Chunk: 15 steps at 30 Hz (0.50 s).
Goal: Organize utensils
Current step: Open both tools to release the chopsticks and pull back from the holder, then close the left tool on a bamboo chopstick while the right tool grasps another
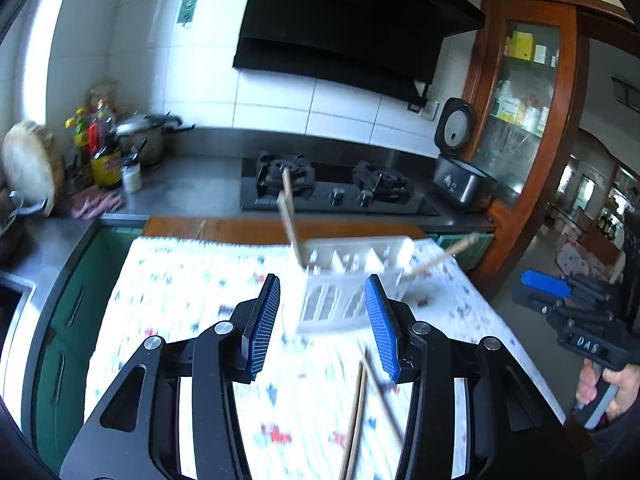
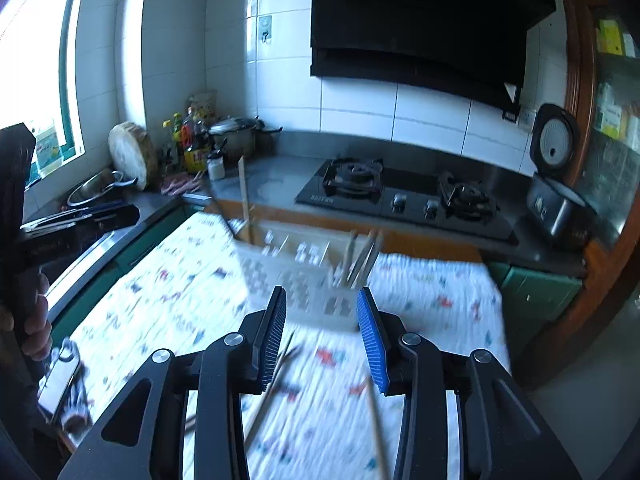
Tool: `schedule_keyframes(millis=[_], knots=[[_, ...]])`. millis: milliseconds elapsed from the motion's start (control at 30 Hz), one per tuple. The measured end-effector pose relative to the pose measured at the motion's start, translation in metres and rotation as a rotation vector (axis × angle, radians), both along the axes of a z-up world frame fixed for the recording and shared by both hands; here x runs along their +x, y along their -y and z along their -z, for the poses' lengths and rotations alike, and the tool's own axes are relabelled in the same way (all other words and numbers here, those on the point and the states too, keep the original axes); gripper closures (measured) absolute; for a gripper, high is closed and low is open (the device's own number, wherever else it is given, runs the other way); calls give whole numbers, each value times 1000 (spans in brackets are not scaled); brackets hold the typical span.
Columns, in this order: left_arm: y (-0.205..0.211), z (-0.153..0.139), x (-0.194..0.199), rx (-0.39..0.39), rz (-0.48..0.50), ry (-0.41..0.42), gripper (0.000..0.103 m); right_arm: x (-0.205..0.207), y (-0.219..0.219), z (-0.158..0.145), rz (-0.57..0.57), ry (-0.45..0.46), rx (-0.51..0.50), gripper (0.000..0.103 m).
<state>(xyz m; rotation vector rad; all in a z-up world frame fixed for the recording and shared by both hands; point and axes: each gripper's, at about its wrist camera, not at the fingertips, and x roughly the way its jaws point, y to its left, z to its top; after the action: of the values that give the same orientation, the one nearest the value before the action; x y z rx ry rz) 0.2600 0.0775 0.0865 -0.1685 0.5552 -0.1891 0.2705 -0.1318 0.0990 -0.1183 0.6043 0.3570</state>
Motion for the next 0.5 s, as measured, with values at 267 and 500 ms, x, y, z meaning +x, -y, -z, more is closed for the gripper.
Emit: schedule_keyframes(millis=[267,500], knots=[[-17,50,-56,-39,-49,-41,58,-54,-22,89,-5,-110,42,67],[-32,91,-83,-58,-72,-104,58,-73,-47,152,26,-193,46,67]])
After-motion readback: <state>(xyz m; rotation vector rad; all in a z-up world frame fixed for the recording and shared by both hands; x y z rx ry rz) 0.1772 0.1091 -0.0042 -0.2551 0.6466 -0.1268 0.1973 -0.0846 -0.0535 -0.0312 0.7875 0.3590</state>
